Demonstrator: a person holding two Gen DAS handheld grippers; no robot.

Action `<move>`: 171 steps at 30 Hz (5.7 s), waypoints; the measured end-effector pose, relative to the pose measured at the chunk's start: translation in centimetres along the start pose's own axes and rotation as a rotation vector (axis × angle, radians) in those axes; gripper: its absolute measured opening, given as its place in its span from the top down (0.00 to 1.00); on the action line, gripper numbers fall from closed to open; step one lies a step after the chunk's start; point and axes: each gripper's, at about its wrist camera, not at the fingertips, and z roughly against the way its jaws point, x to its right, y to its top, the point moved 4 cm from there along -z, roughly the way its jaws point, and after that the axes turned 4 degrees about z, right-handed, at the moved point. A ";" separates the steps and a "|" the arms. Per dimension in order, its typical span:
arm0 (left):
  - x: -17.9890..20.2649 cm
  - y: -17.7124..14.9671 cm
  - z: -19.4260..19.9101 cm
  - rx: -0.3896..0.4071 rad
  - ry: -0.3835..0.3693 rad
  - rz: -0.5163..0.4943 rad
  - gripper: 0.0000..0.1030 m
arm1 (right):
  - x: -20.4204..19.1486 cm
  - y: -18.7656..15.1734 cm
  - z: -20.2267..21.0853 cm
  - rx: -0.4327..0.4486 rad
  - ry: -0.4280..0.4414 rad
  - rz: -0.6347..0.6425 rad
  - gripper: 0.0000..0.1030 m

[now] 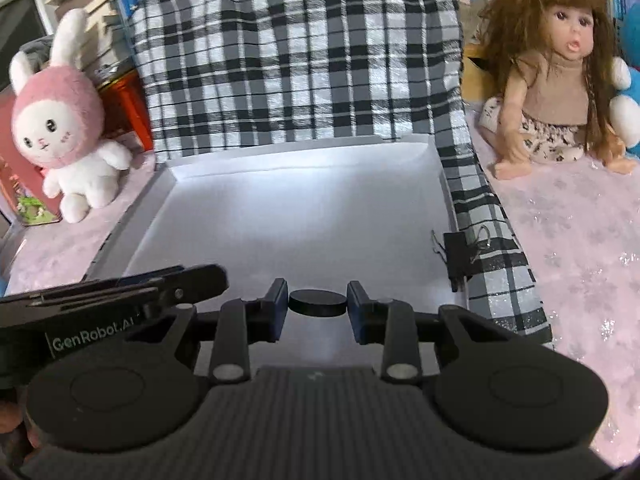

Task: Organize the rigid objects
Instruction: 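Carry both held black caps over the white box tray, then open both tools to drop the black caps into the tray, then grasp the brown nut with the left tool while the right tool grasps a black cap, then carry the brown nut and black cap into the white tray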

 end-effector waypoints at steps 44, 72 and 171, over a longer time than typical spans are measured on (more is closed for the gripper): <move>-1.3 -2.5 6.9 0.121 -0.023 -0.057 0.26 | -0.4 -2.5 6.0 0.164 -0.007 0.099 0.24; -3.7 -18.6 16.9 0.327 0.044 -0.092 0.21 | -3.4 -17.7 14.0 0.392 -0.065 0.197 0.24; -3.0 -0.8 1.6 0.066 0.075 -0.062 0.83 | 1.9 -1.3 1.7 0.088 -0.109 -0.033 0.63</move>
